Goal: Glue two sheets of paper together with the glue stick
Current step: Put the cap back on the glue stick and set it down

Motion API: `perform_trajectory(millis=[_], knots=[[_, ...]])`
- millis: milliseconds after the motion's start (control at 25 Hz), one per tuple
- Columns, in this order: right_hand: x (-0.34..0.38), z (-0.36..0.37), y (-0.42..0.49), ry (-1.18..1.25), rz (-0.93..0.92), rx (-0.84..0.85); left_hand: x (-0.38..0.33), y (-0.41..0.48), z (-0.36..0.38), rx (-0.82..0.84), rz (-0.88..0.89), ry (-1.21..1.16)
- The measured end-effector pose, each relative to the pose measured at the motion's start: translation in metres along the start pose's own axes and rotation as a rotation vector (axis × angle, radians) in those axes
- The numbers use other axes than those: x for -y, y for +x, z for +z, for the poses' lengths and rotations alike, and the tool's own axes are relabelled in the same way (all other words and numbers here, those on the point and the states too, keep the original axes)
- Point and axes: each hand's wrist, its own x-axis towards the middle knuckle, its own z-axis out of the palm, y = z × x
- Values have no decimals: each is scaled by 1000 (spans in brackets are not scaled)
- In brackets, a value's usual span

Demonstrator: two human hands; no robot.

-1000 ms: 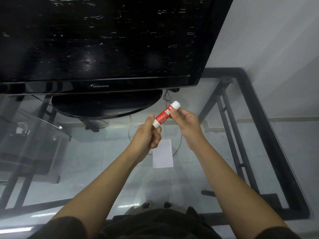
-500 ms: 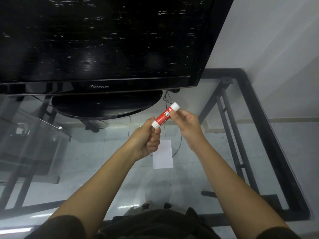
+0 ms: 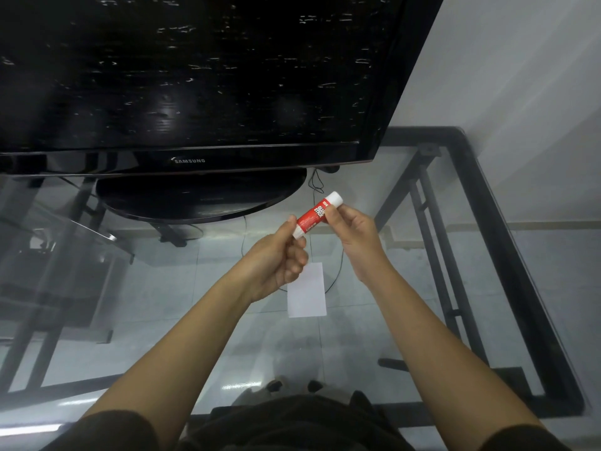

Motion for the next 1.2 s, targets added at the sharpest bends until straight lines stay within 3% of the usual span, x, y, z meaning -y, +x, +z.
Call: perform_trajectory(millis=[160, 240, 320, 480, 640, 800, 880, 1080, 1200], knots=[[-4, -2, 4, -15, 0, -15, 11, 3, 1, -391, 579, 810], [-9, -6, 6, -66, -10, 26, 19, 7, -1, -456, 720, 916], [-18, -17, 11, -165, -29, 58, 24, 9, -4, -485, 765, 906], [-57, -62, 24, -645, 43, -159, 25, 10, -8, -517, 754, 867], [-94, -78, 17, -980, 97, 47, 22, 10, -9, -511, 719, 874], [-100, -72, 21, -1150, 26, -48, 22, 11, -10, -504, 713, 868], [-92, -64, 25, -1008, 7, -112, 23, 11, -11, -504, 712, 874], [-46, -35, 26, -32, 97, -127, 23, 13, -16, -508, 702, 857], [-34, -24, 22, 150, 77, -55, 25, 15, -15, -486, 725, 894]])
